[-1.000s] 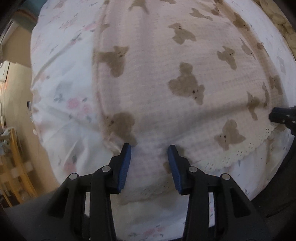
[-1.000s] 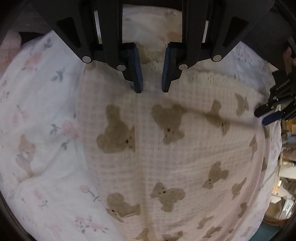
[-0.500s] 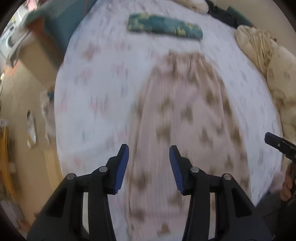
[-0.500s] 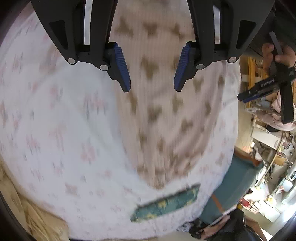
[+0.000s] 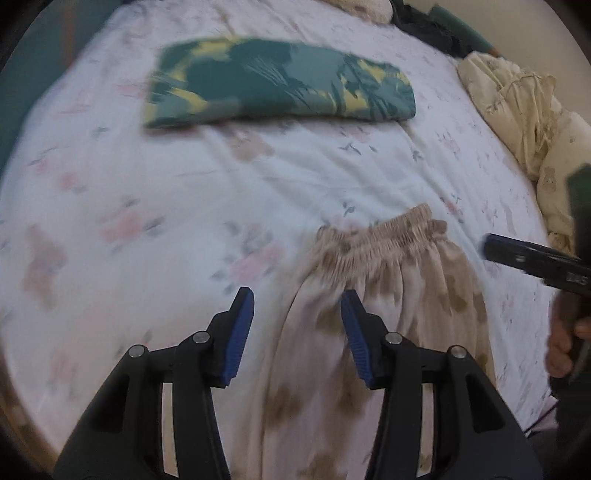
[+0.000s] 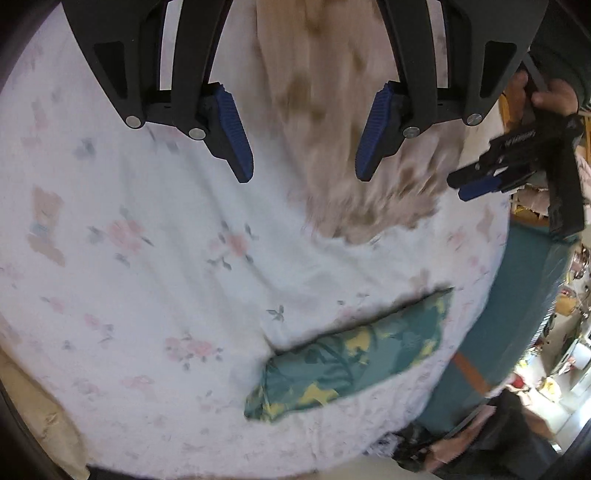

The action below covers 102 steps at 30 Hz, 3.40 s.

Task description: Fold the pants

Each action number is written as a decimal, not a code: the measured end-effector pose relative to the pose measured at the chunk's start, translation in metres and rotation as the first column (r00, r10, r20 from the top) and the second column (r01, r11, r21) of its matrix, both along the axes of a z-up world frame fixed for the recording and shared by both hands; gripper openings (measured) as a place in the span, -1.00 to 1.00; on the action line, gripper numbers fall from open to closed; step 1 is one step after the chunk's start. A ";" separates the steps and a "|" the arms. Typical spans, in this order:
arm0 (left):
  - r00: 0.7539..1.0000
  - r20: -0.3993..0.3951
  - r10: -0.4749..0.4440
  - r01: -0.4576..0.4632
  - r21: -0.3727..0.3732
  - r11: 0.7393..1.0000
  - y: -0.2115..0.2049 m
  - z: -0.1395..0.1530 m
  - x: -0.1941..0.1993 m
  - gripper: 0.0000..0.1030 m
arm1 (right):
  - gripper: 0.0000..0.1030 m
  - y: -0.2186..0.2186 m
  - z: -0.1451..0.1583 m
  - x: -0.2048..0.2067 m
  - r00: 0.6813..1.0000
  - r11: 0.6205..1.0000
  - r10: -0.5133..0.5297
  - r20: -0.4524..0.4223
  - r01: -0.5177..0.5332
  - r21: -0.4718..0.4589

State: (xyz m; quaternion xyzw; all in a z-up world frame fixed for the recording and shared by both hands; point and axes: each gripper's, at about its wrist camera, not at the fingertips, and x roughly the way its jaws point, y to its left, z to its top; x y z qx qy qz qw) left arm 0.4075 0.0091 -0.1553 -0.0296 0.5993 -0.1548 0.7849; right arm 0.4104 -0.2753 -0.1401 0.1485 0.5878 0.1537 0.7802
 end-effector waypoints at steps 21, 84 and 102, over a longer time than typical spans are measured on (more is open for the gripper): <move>0.946 0.210 -0.248 0.231 0.101 0.968 -0.030 0.065 -0.006 -0.87 | -0.88 0.043 0.049 0.015 0.944 0.965 0.261 0.204 -0.251 -0.072; 0.937 -0.091 -0.336 0.347 0.169 0.923 -0.018 0.032 -0.344 0.10 | -0.44 0.058 0.043 -0.356 0.902 0.902 0.430 0.030 -0.429 -0.048; 0.925 0.022 0.379 -0.380 0.027 0.925 0.087 0.034 -0.248 0.09 | -0.19 -0.075 0.028 -0.259 0.973 0.950 -0.228 -0.047 0.232 0.211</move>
